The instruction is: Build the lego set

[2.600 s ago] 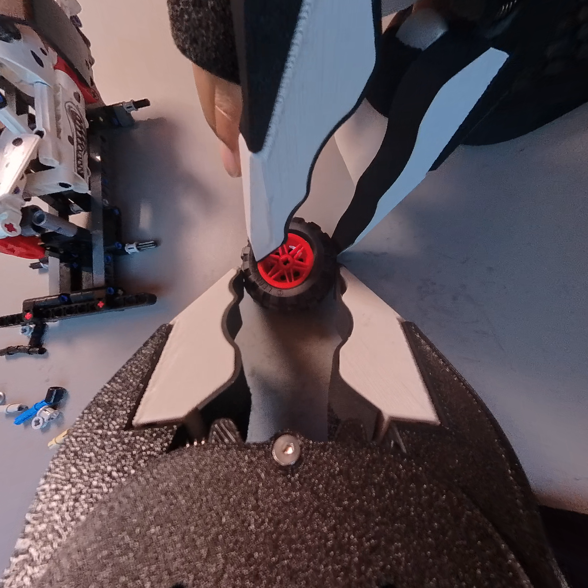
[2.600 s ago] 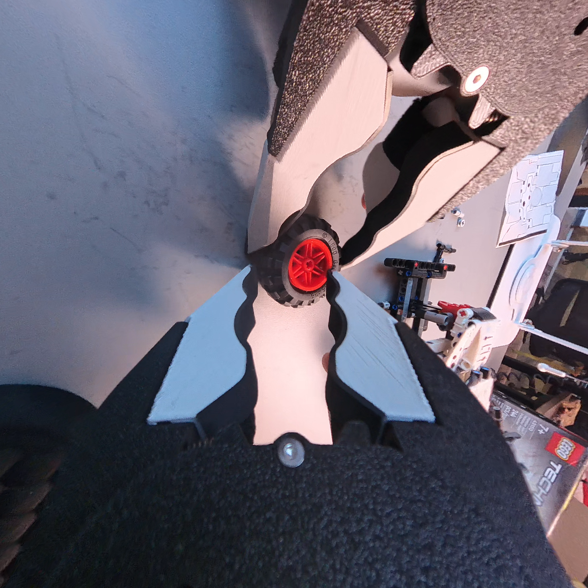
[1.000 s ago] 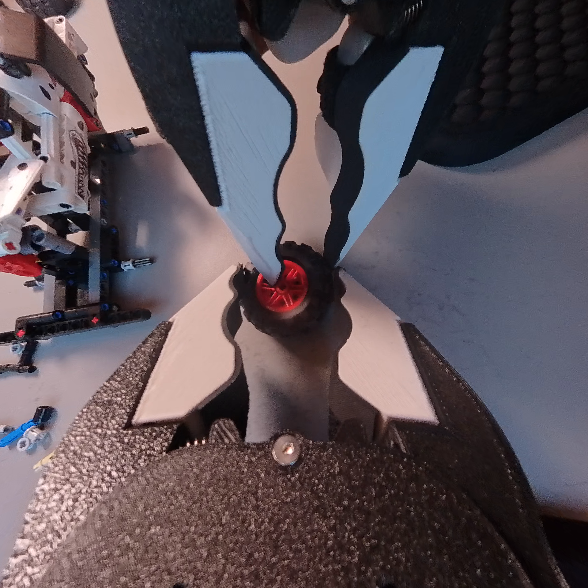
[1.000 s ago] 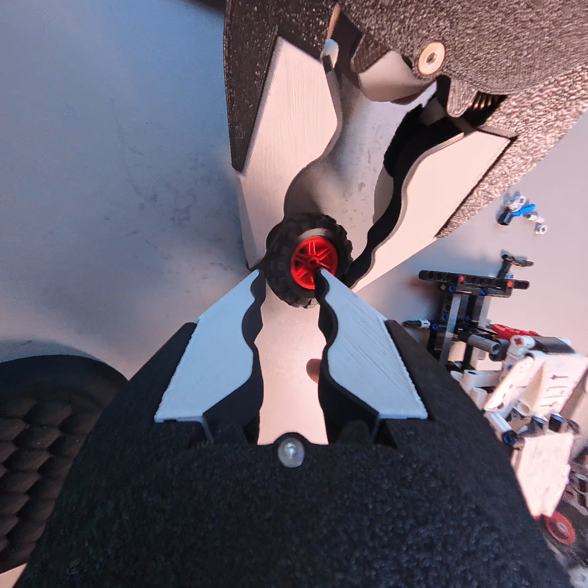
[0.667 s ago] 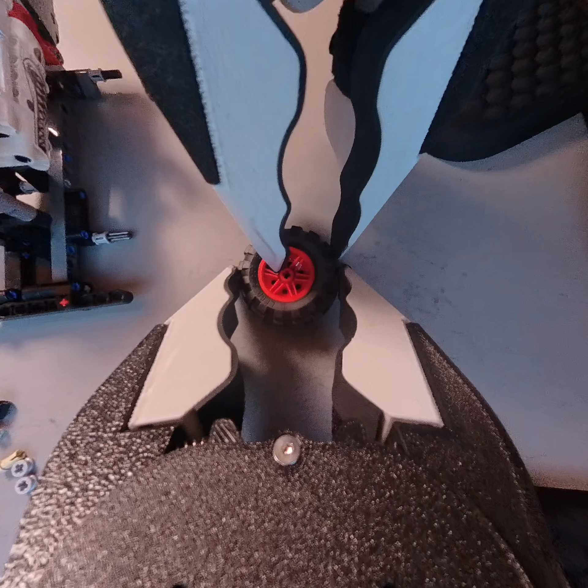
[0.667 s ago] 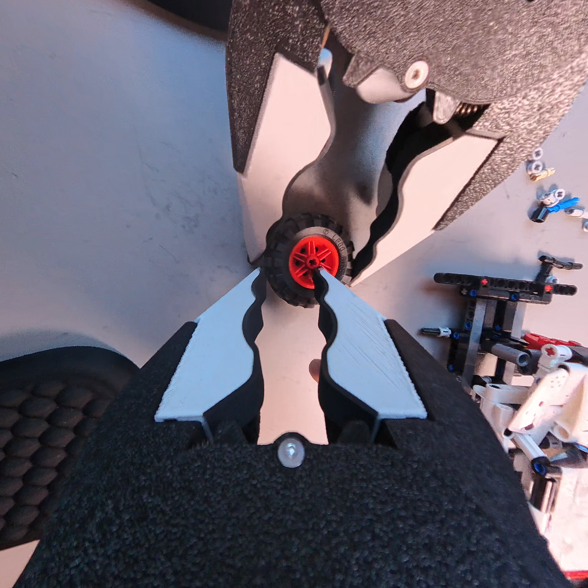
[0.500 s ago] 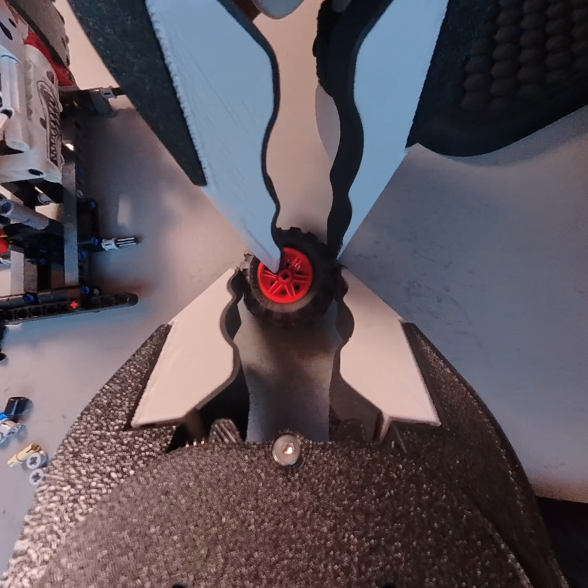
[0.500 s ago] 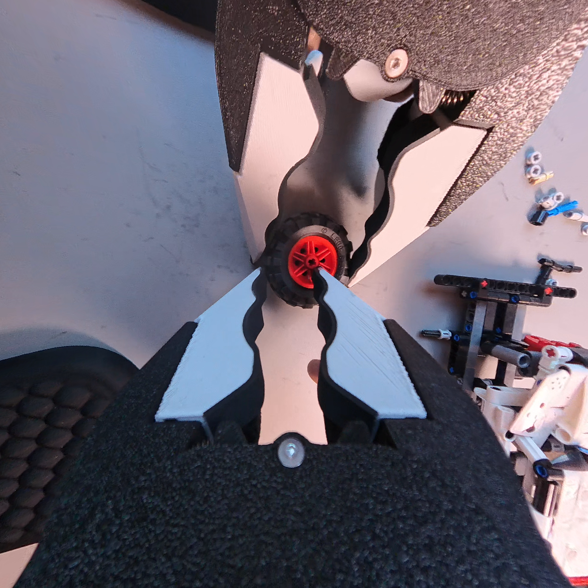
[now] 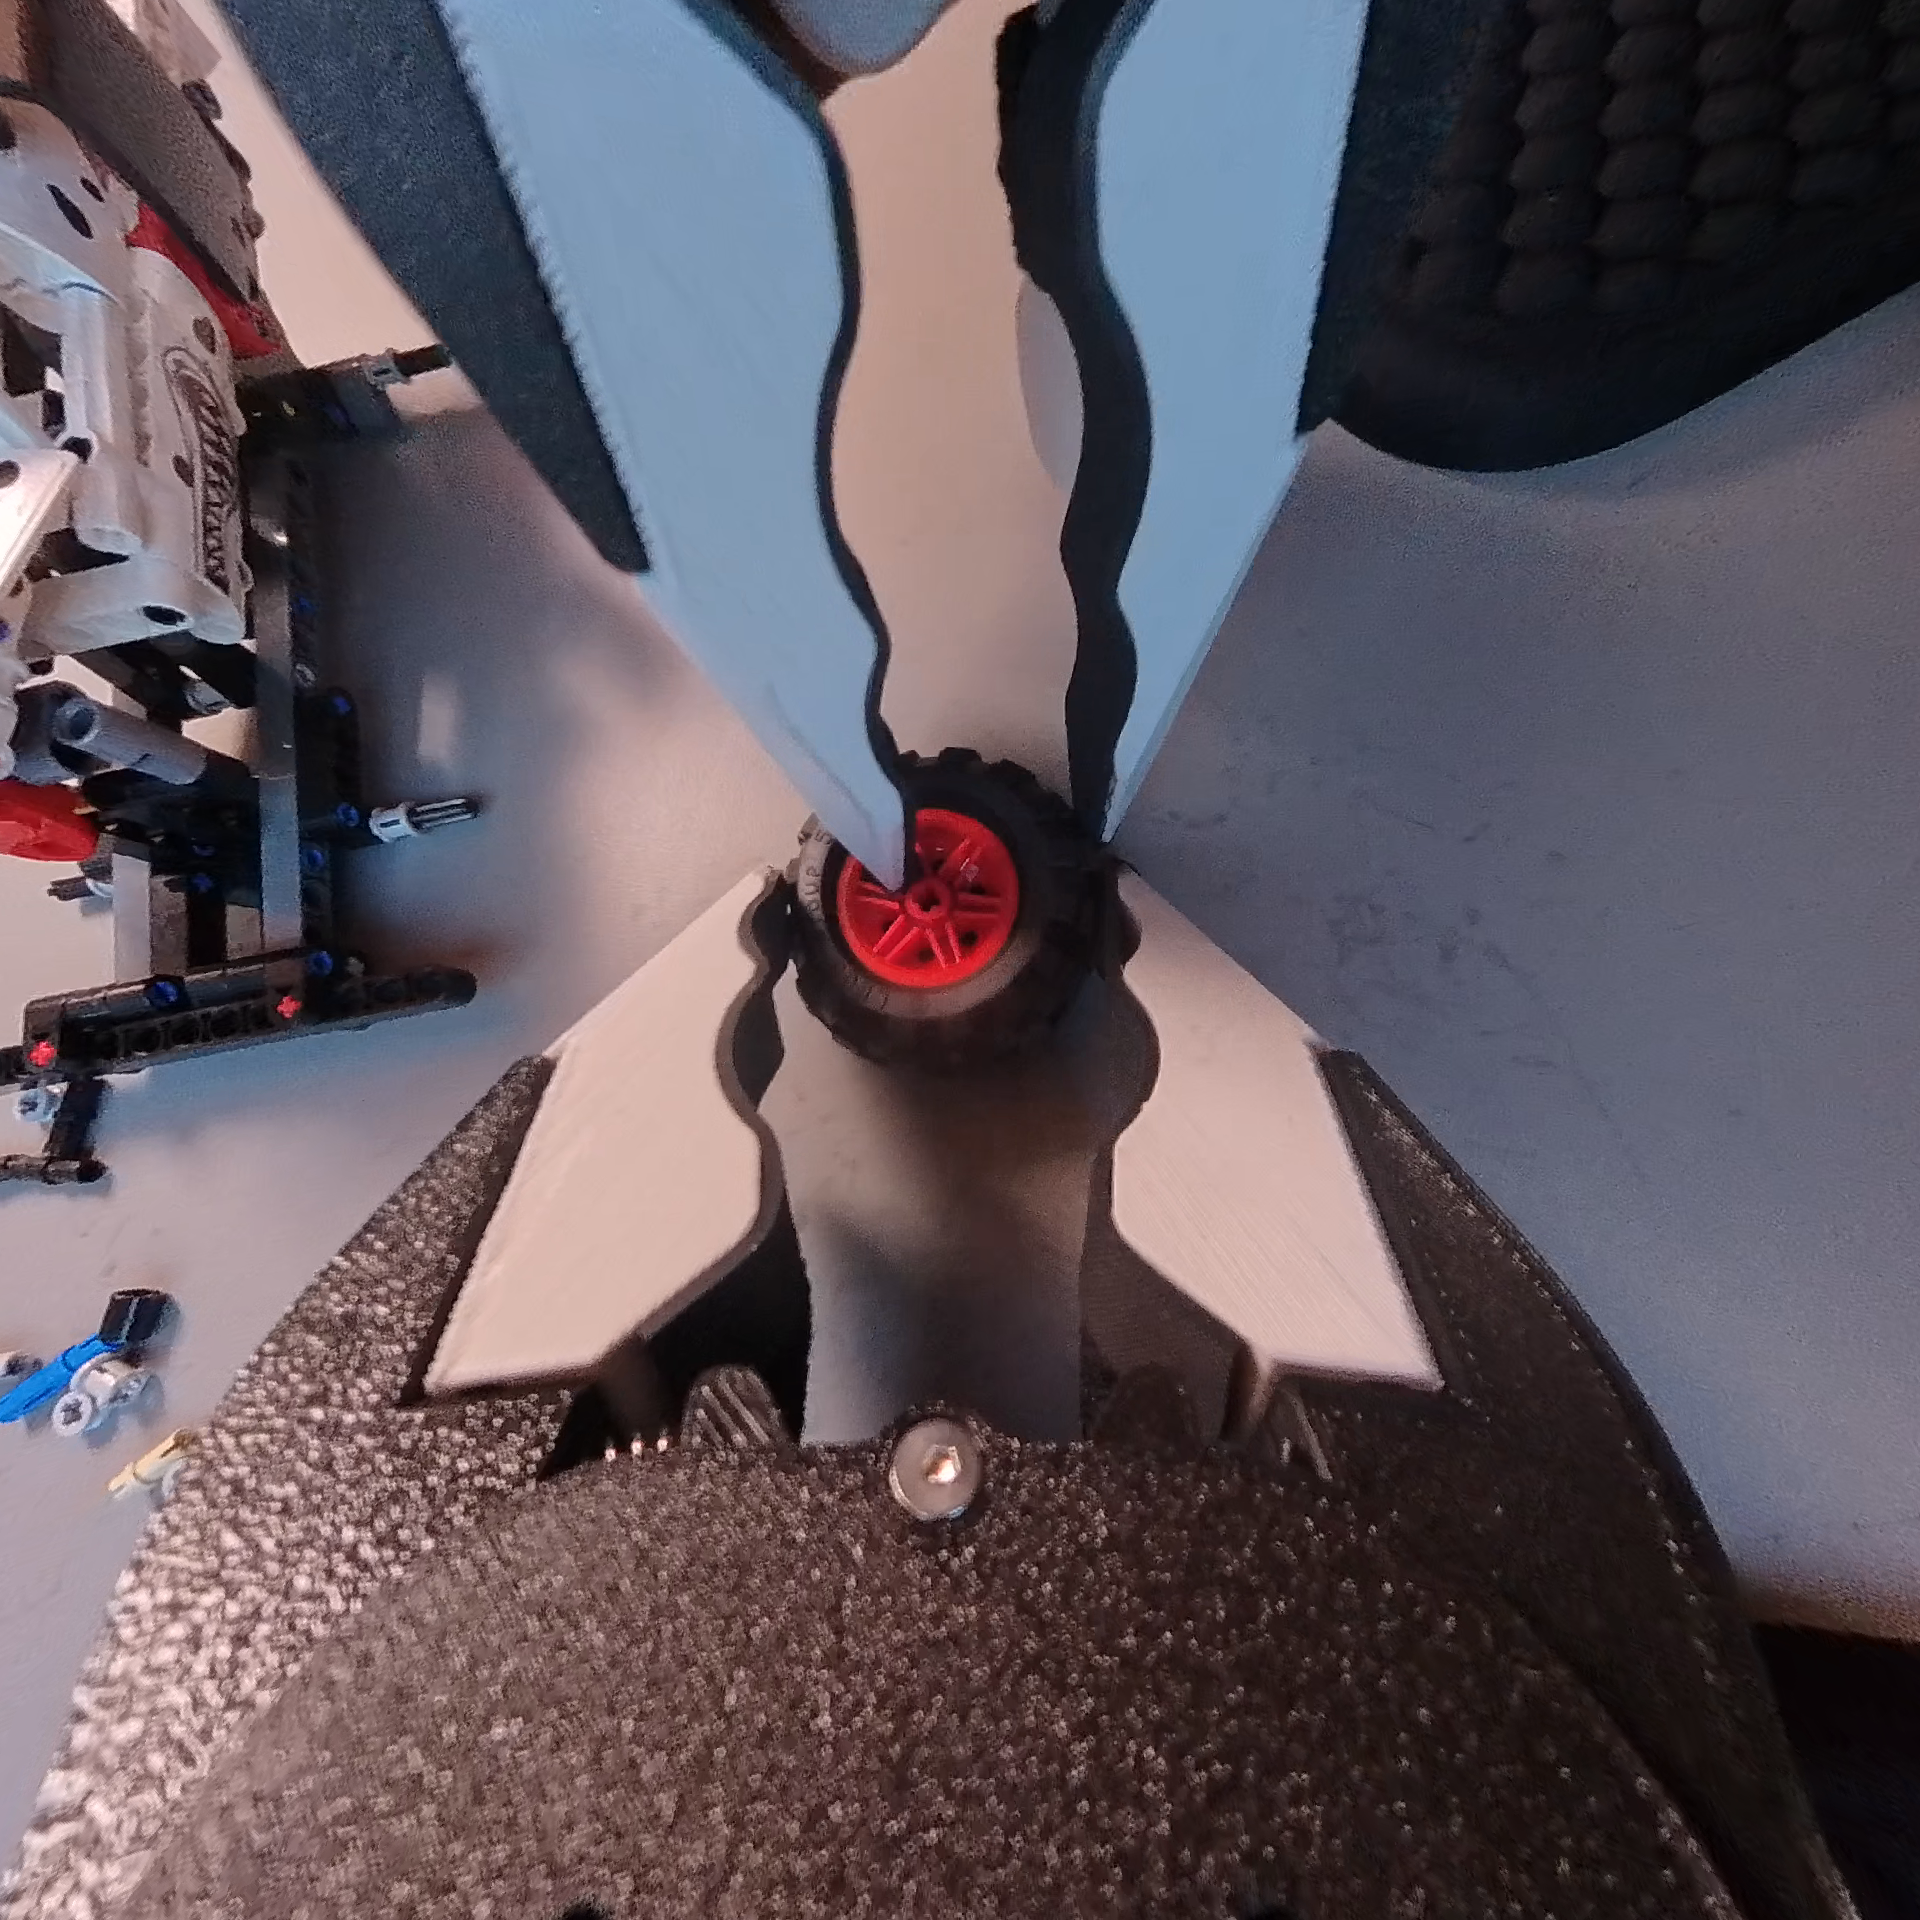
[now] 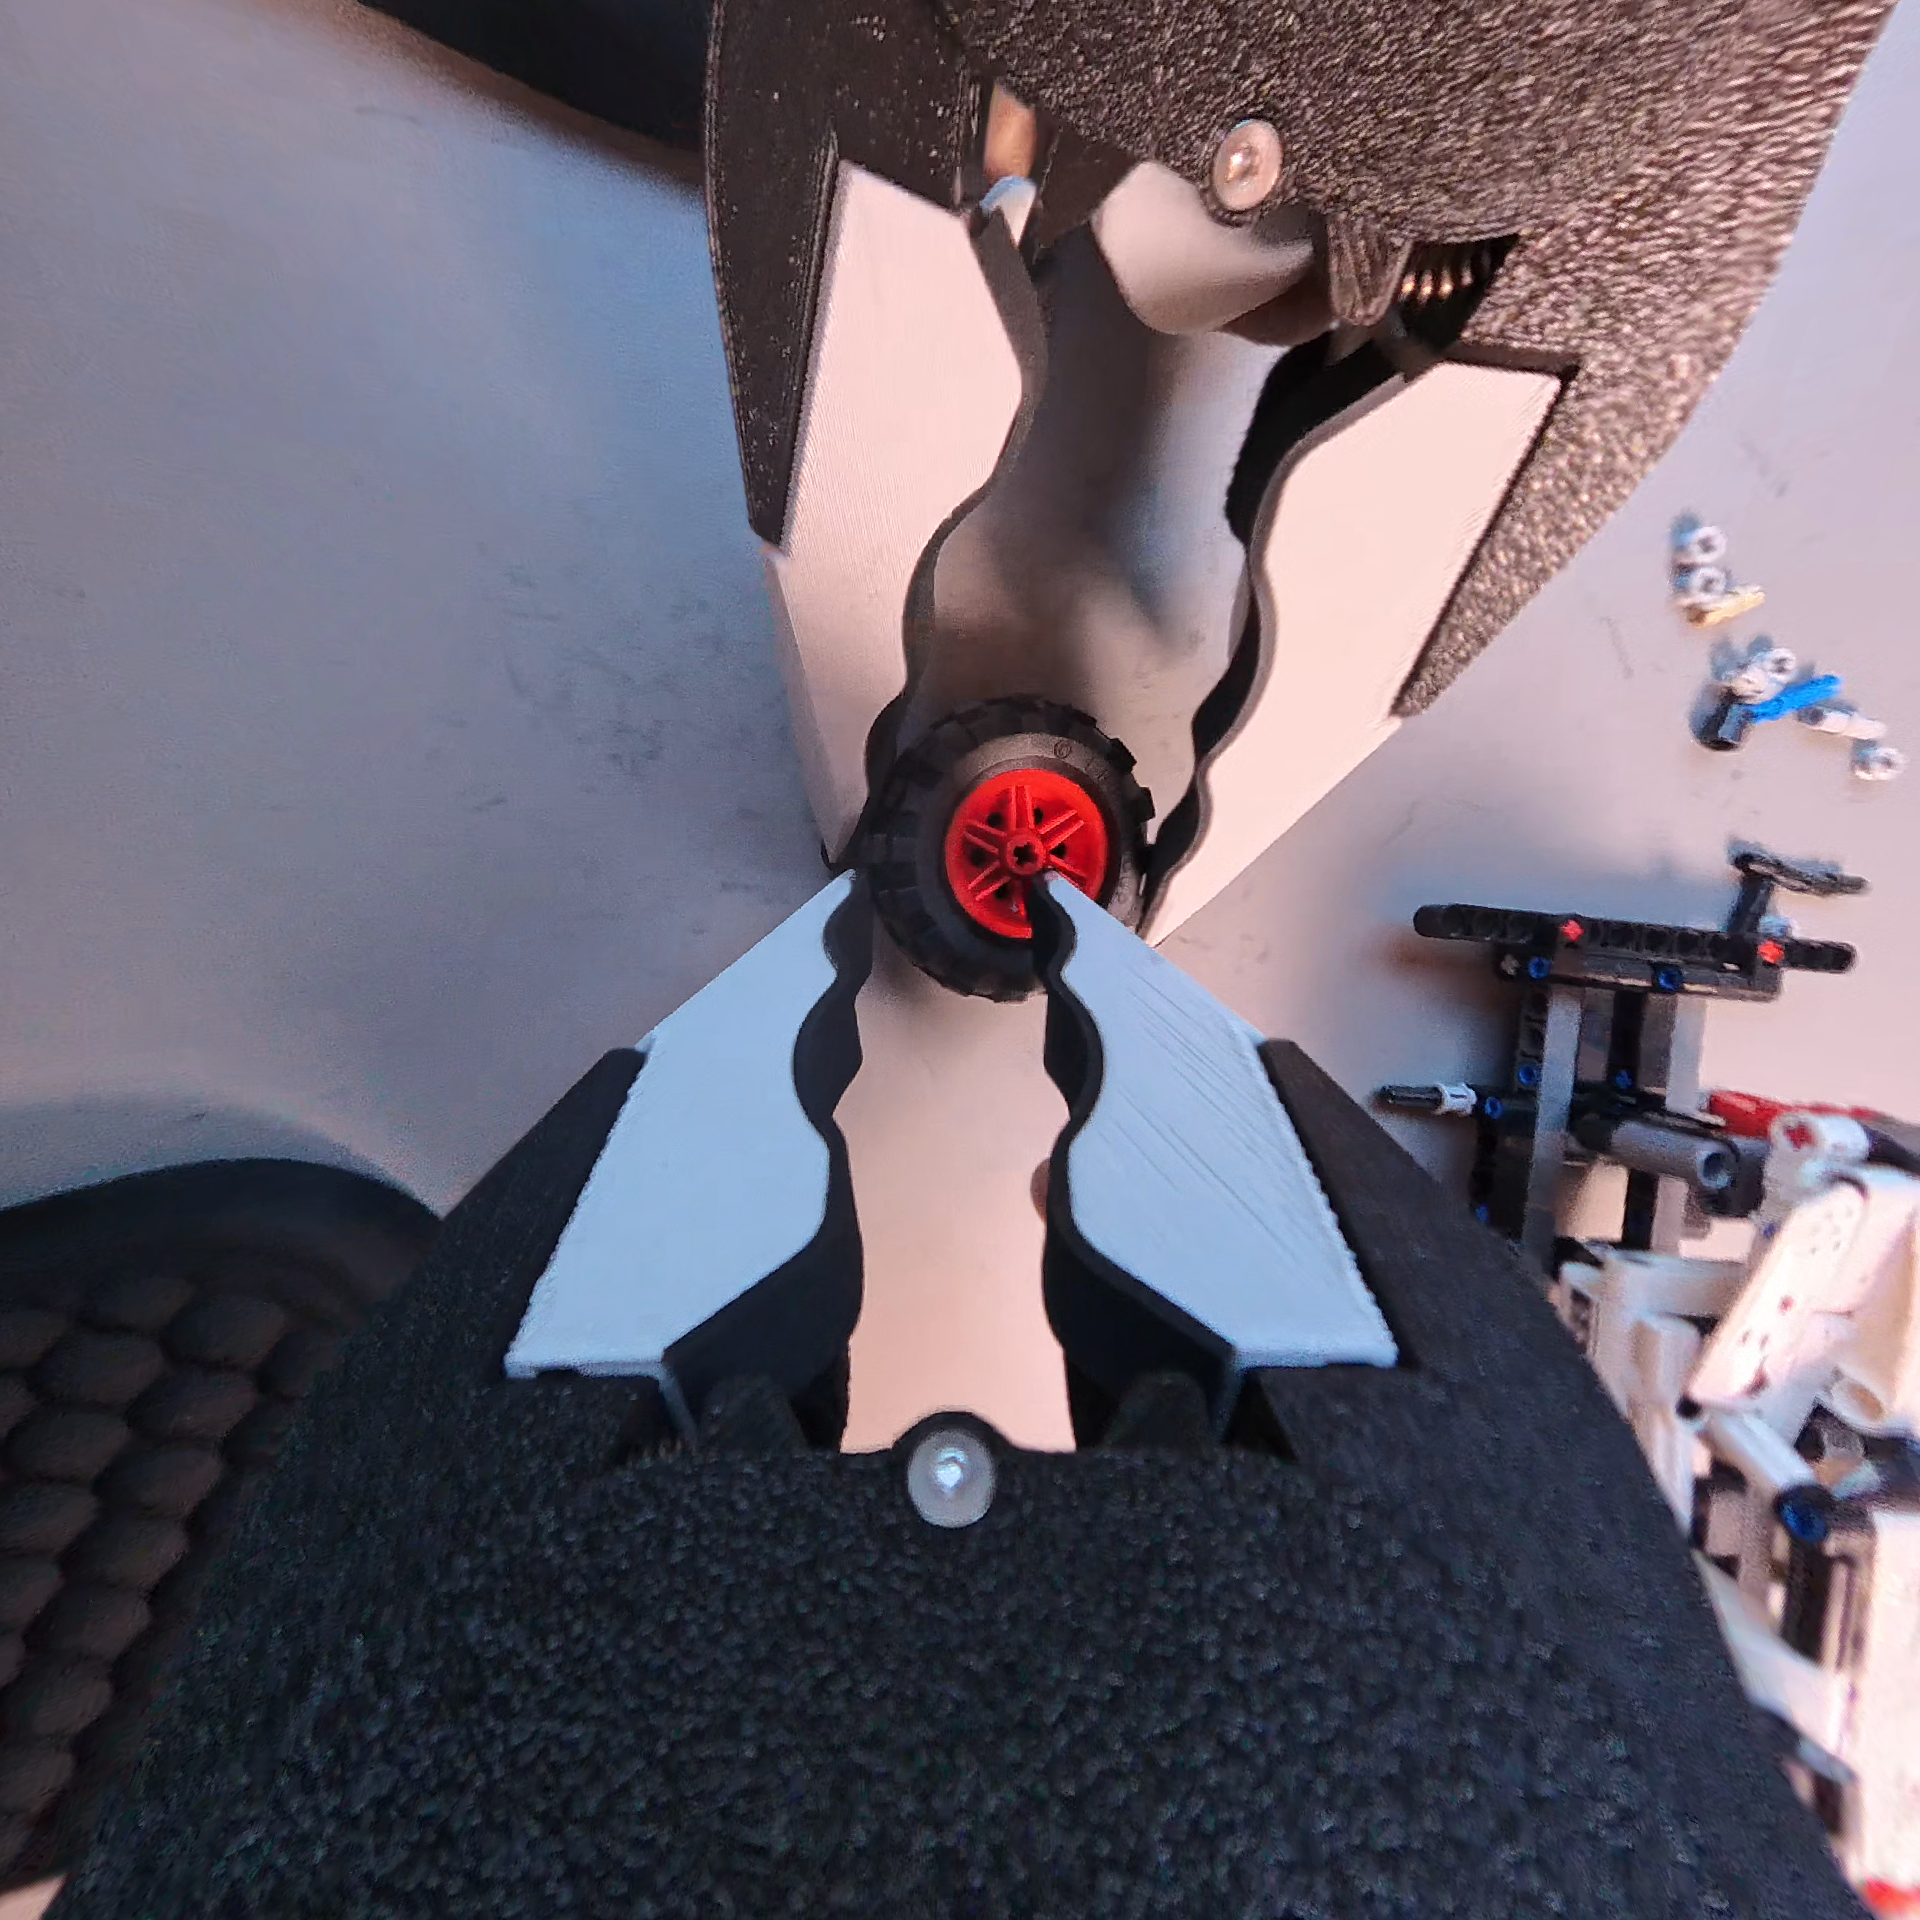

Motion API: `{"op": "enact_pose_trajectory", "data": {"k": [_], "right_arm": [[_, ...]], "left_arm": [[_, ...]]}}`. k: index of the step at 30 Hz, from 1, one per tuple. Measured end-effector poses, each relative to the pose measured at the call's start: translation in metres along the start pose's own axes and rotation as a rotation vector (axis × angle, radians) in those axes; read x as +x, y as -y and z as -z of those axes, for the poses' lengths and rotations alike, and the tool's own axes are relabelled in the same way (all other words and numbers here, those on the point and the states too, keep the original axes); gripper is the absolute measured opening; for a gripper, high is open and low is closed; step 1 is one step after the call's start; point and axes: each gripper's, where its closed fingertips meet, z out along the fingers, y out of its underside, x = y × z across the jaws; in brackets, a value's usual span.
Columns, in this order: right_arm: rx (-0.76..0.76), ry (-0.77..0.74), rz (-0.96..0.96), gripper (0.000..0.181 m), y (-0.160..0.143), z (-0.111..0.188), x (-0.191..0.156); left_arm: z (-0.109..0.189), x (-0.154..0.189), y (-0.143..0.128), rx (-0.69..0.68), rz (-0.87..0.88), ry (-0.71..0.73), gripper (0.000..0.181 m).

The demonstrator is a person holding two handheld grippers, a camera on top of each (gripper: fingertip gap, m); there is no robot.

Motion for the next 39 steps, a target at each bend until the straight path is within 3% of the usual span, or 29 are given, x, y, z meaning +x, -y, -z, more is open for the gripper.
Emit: {"op": "enact_pose_trajectory", "data": {"k": [4, 7, 10, 15, 21, 30, 35, 38, 39], "right_arm": [[0.11, -0.184, -0.055, 0.032, 0.011, 0.014, 0.003], [0.224, -0.277, -0.16, 0.04, 0.019, 0.035, 0.007], [0.289, -0.347, -0.27, 0.047, 0.013, 0.047, 0.014], [0.384, -0.339, -0.428, 0.053, 0.008, 0.042, 0.011], [0.526, -0.286, -0.55, 0.056, 0.016, 0.047, 0.014], [0.781, -0.106, -0.766, 0.036, 0.031, 0.064, 0.015], [0.876, -0.019, -0.927, 0.032, 0.035, 0.07, 0.022], [0.875, -0.115, -0.827, 0.03, 0.033, 0.074, 0.025], [0.864, -0.197, -0.757, 0.03, 0.031, 0.079, 0.027]], "left_arm": [[0.01, -0.003, 0.009, 0.08, 0.042, 0.0, 0.059], [0.01, -0.011, 0.001, 0.049, 0.05, 0.036, 0.059], [0.014, -0.009, 0.011, 0.092, 0.042, 0.044, 0.059], [0.018, -0.014, 0.017, 0.111, -0.075, 0.156, 0.059], [0.034, -0.013, 0.042, 0.227, -0.202, 0.276, 0.06], [0.054, -0.019, 0.059, 0.334, -0.267, 0.389, 0.06], [0.056, -0.021, 0.06, 0.318, -0.336, 0.46, 0.06], [0.056, -0.021, 0.059, 0.355, -0.239, 0.382, 0.063], [0.056, -0.023, 0.058, 0.375, -0.152, 0.32, 0.071]]}}
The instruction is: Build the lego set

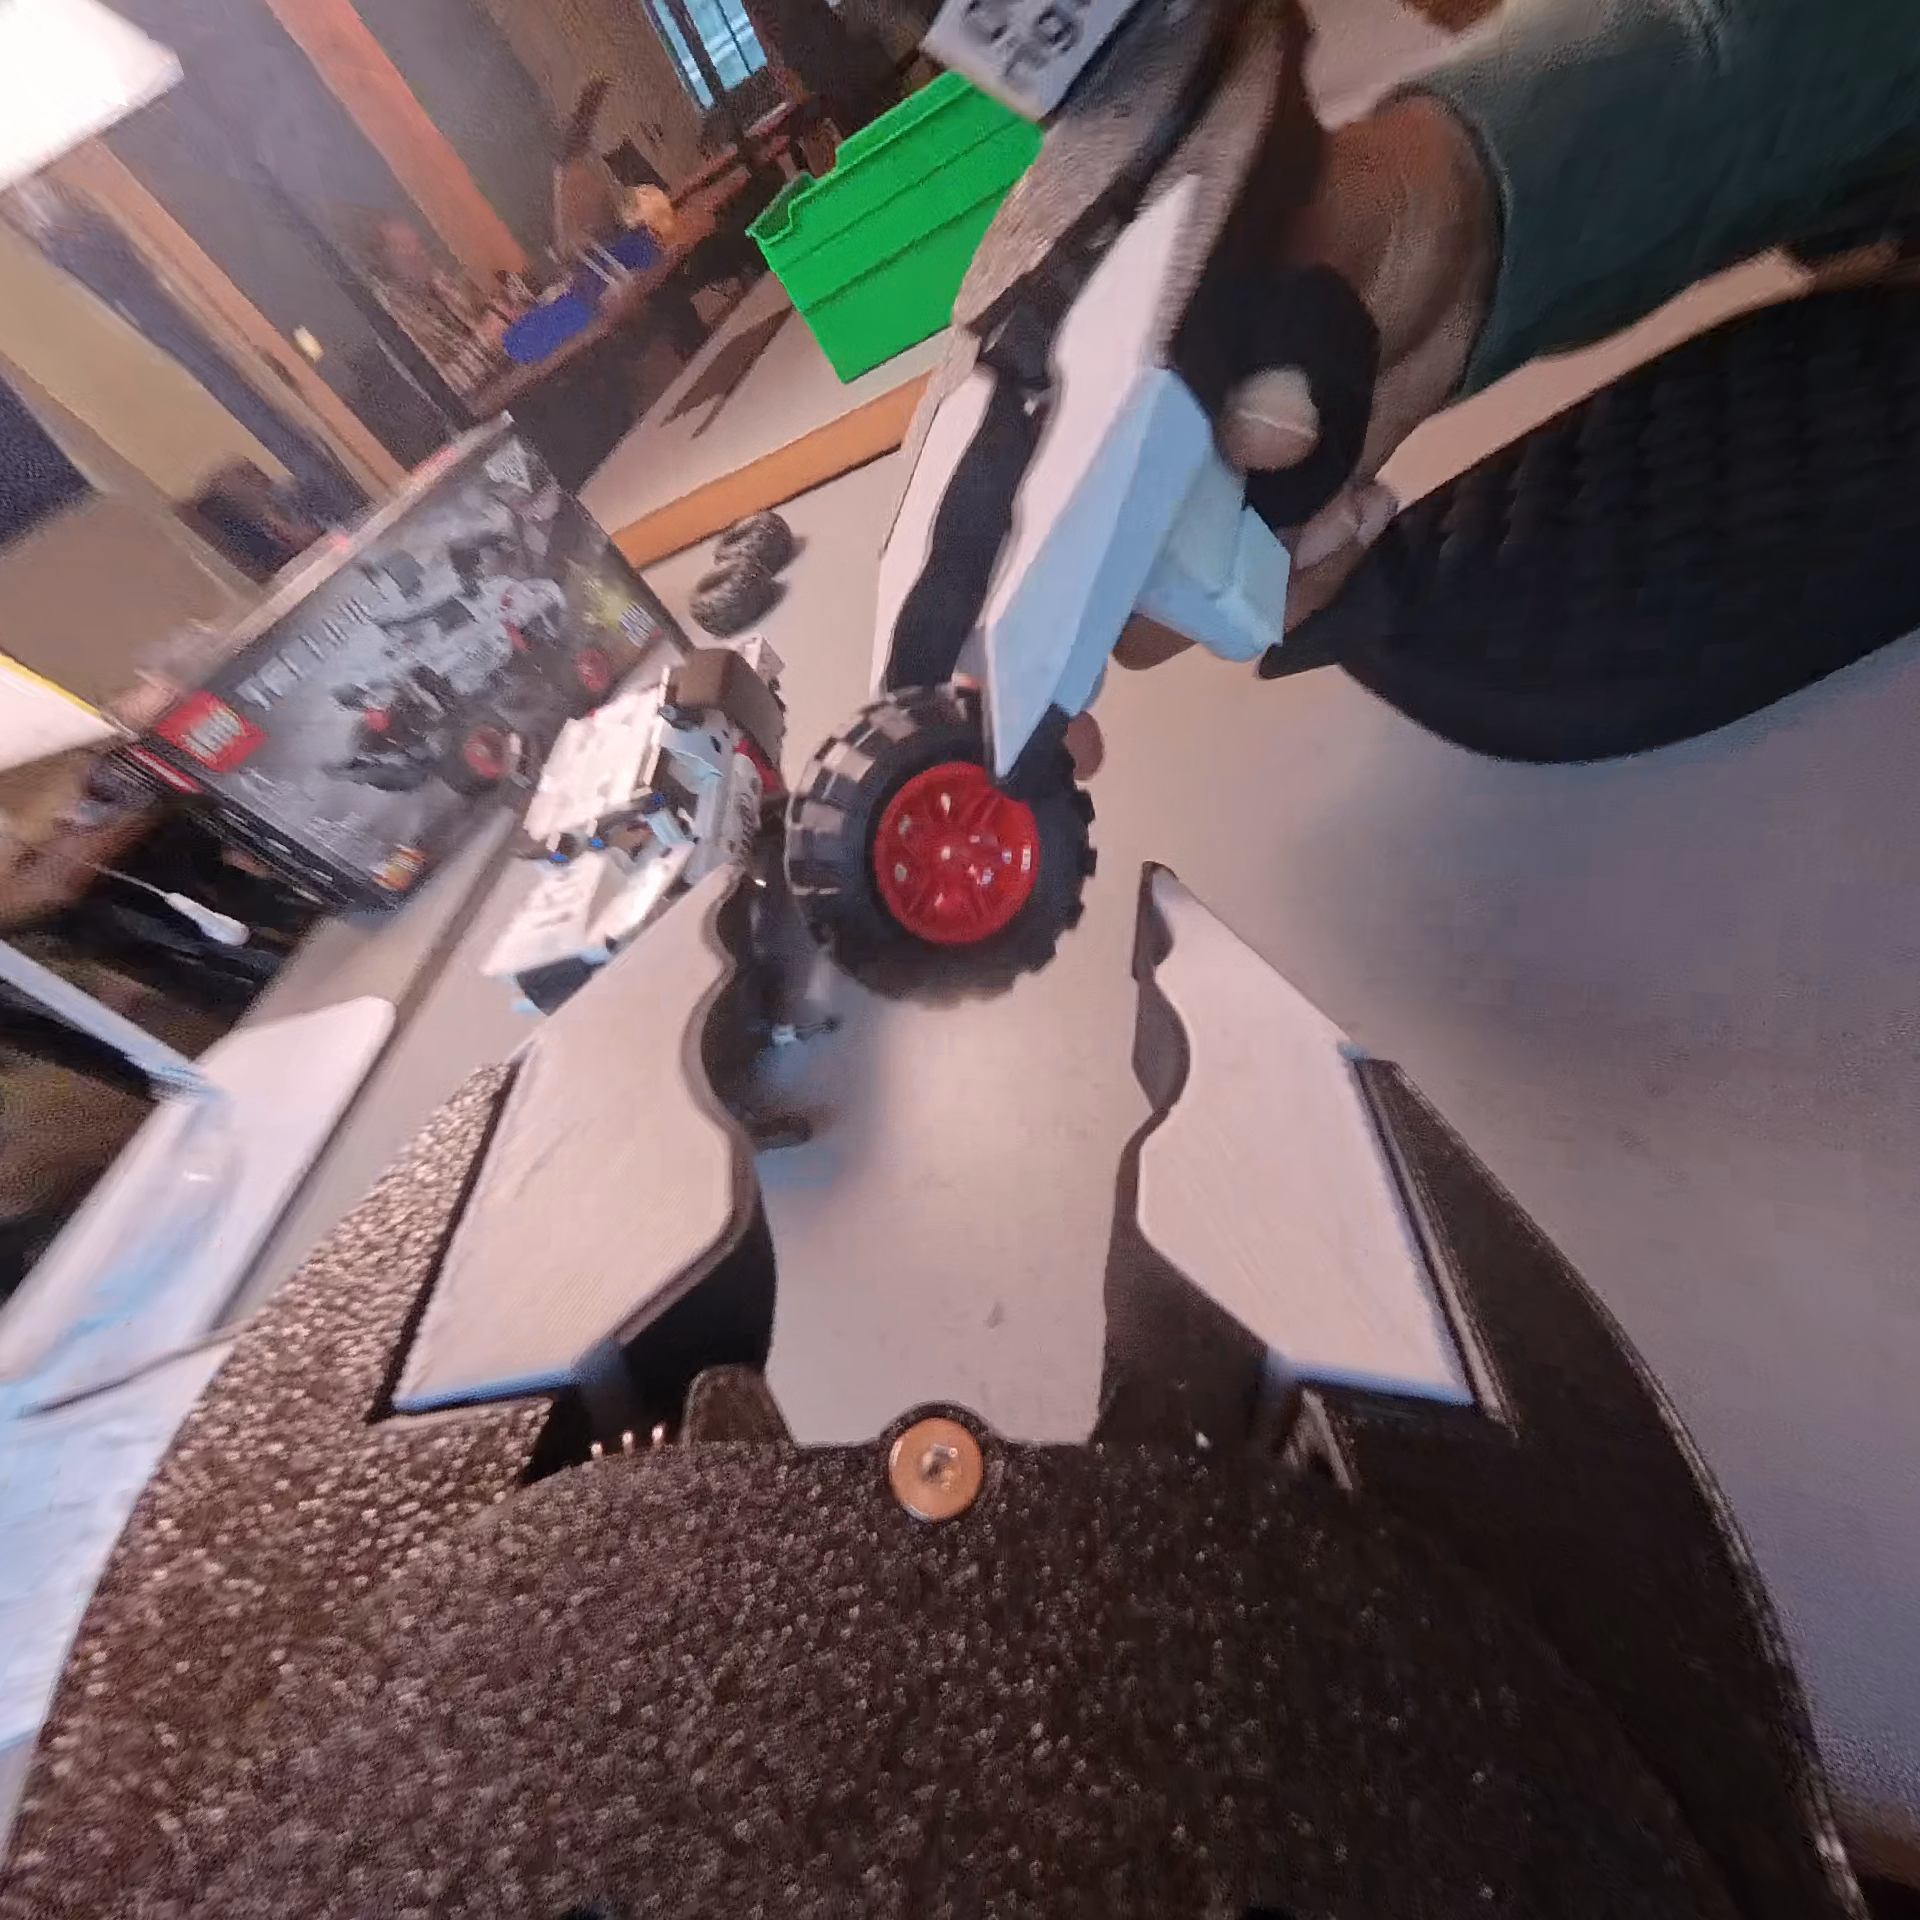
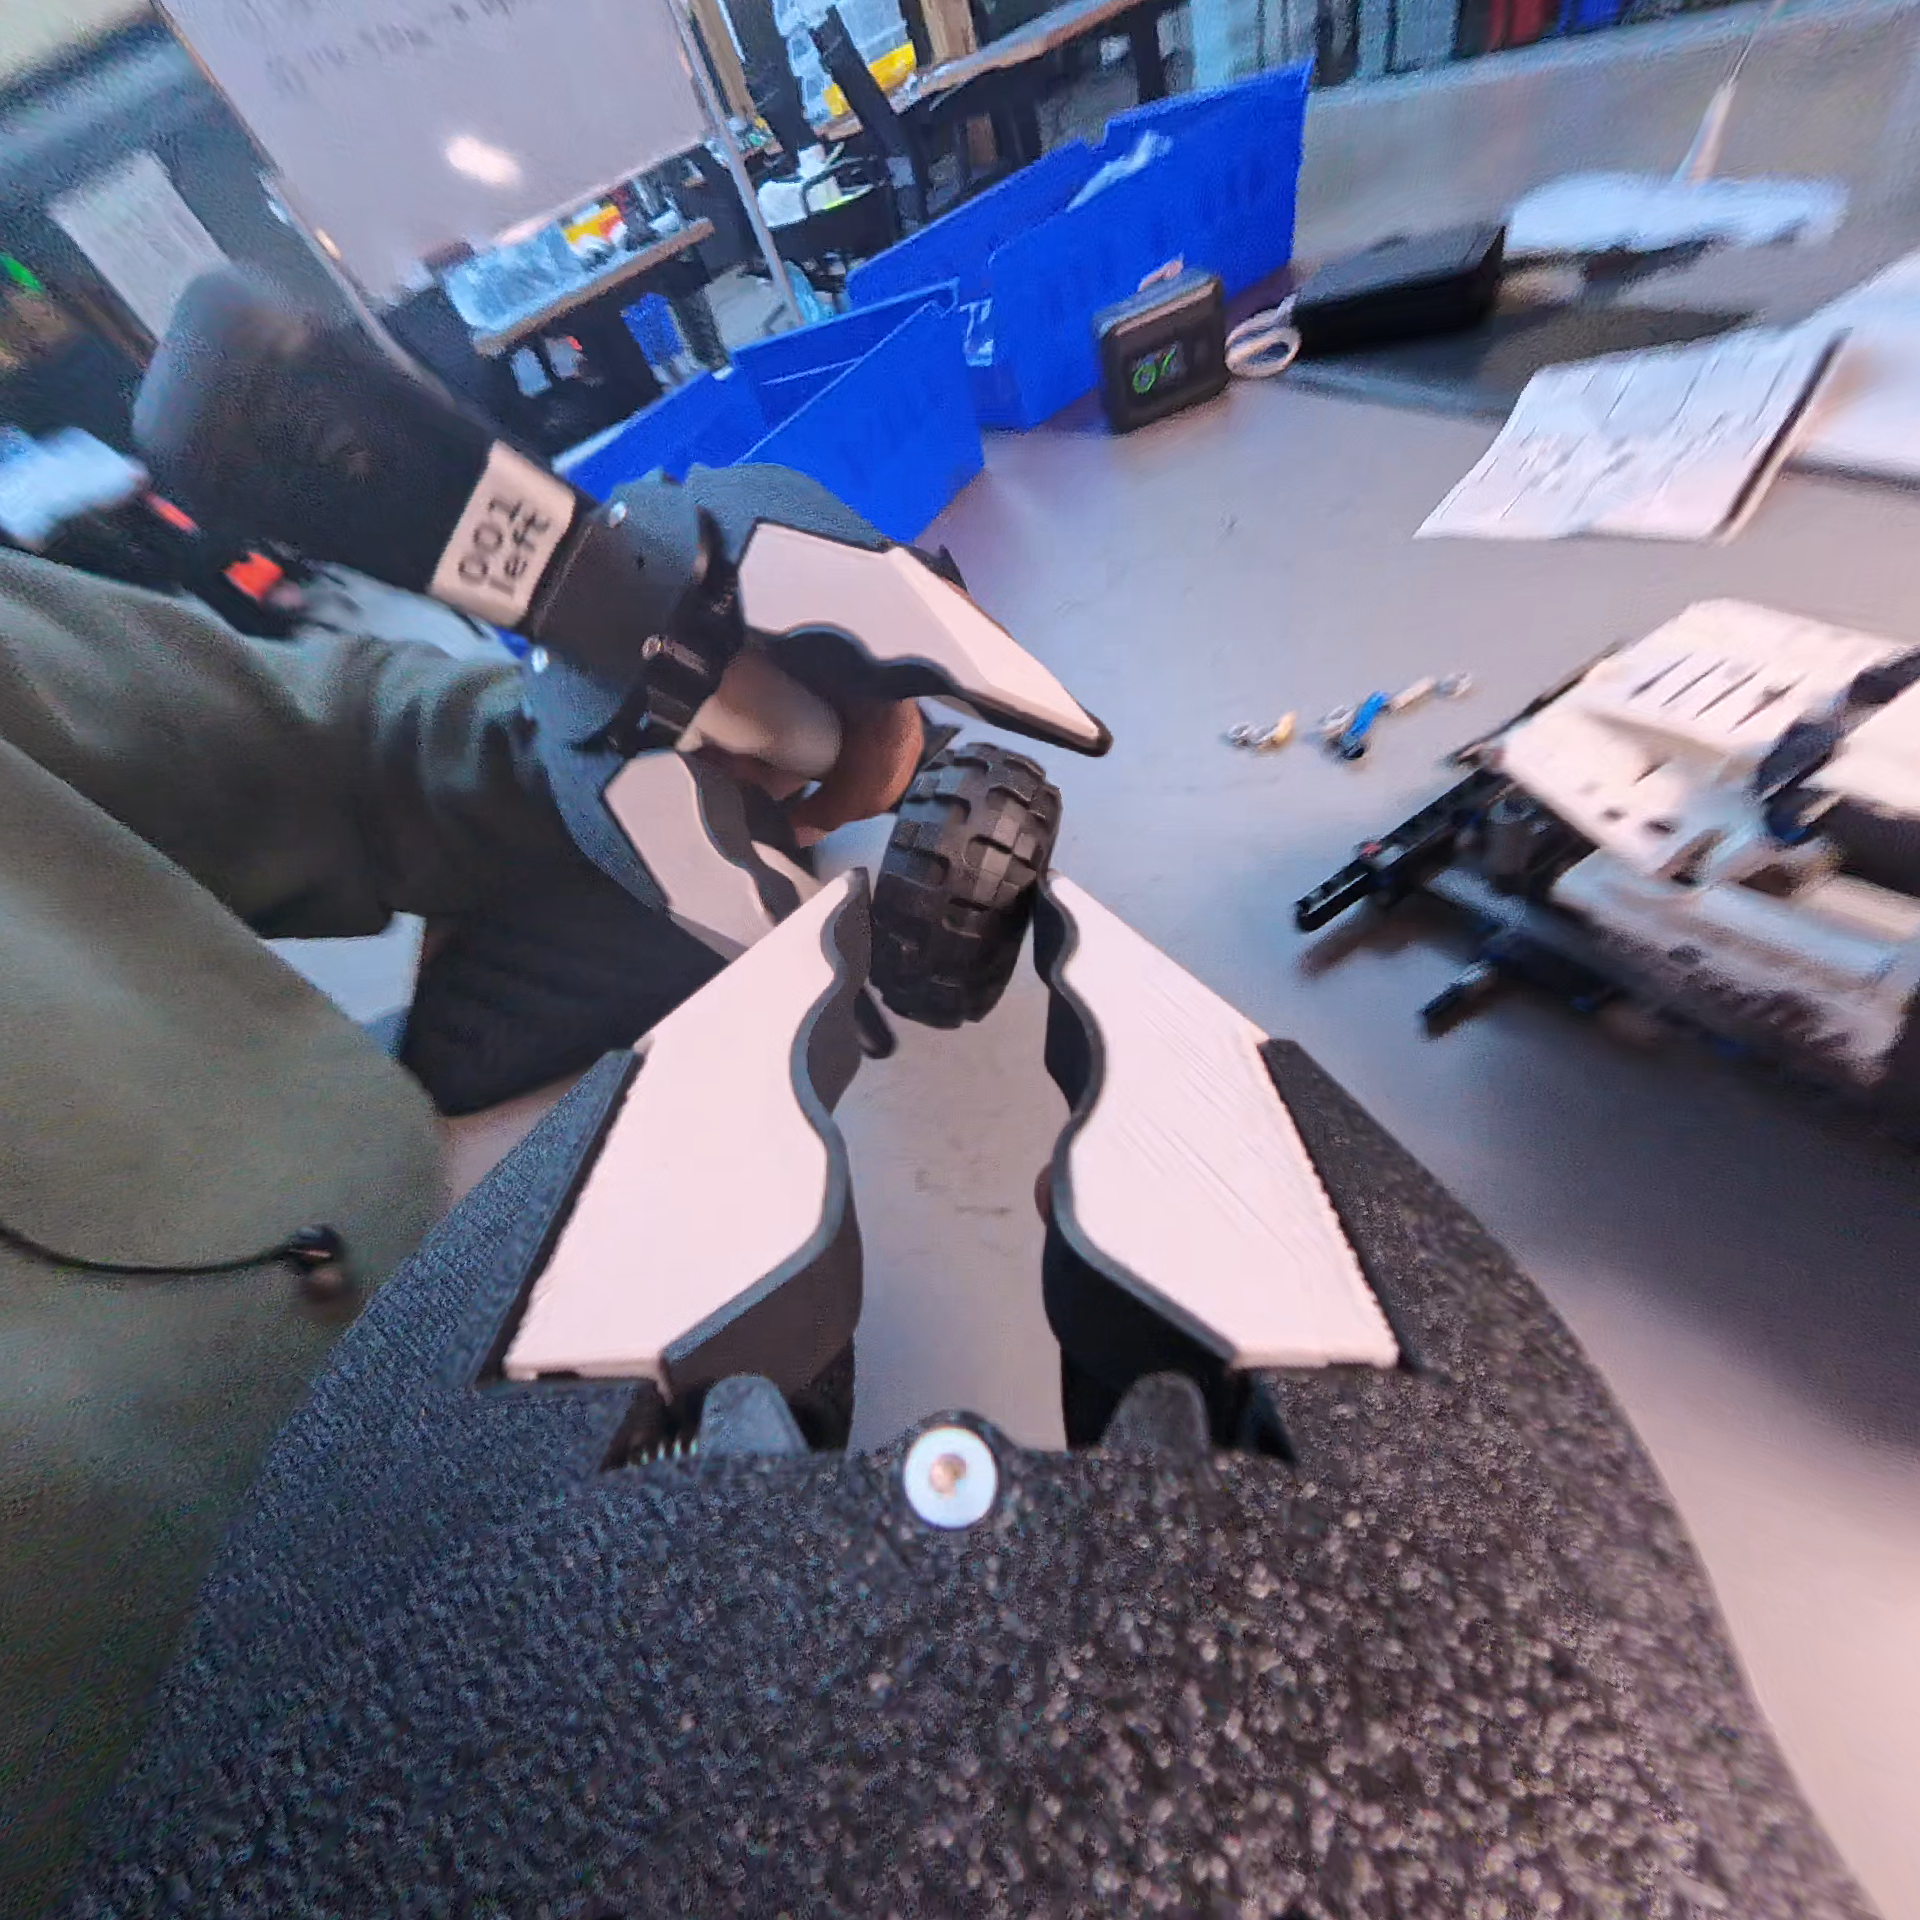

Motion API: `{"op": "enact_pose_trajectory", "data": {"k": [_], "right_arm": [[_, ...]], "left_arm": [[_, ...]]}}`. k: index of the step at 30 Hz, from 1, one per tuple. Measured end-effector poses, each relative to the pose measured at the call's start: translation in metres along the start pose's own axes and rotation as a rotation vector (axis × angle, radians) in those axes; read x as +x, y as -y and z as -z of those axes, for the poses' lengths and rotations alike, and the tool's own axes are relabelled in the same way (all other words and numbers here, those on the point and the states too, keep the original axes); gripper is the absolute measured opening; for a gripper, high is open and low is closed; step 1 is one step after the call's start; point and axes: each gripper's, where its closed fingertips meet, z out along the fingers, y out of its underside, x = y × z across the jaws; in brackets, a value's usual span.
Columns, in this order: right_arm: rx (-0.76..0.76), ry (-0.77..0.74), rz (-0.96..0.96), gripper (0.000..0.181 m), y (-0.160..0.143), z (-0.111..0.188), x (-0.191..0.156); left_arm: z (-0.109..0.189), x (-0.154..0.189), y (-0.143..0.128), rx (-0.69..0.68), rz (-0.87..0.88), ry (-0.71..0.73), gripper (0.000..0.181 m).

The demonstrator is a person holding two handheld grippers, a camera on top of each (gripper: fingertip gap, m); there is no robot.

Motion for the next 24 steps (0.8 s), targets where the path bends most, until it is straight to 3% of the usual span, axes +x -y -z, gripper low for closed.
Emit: {"op": "enact_pose_trajectory", "data": {"k": [3, 7, 10, 12, 16, 18, 21, 23, 24], "right_arm": [[0.065, -0.197, 0.539, 0.029, 0.016, 0.015, 0.0], [0.033, -0.456, 1.292, 0.028, 0.018, 0.018, -0.014], [0.038, -0.509, 1.566, 0.028, 0.015, 0.01, -0.026], [0.034, -0.492, 1.652, 0.027, 0.012, 0.006, -0.031], [0.041, -0.432, 1.728, 0.028, 0.011, 0.001, -0.043], [0.057, -0.427, 1.724, 0.027, 0.014, 0.002, -0.046], [0.094, -0.426, 1.579, 0.03, 0.021, 0.006, -0.047], [0.118, -0.387, 1.406, 0.037, 0.026, 0.011, -0.048], [0.134, -0.356, 1.298, 0.039, 0.029, 0.015, -0.049]], "left_arm": [[0.008, -0.005, 0.009, 0.112, 0.464, -0.201, 0.091], [0.029, -0.016, 0.042, 0.362, 1.015, -0.528, 0.091], [0.03, -0.002, 0.047, 0.357, 1.062, -0.654, 0.089], [0.026, 0.01, 0.046, 0.304, 0.975, -0.643, 0.085], [0.024, 0.023, 0.044, 0.257, 0.838, -0.607, 0.057], [0.027, 0.023, 0.047, 0.278, 0.796, -0.597, 0.056], [0.032, 0.022, 0.052, 0.315, 0.74, -0.57, 0.054], [0.035, 0.018, 0.053, 0.345, 0.723, -0.529, 0.027], [0.037, 0.016, 0.052, 0.357, 0.718, -0.526, 0.027]]}}
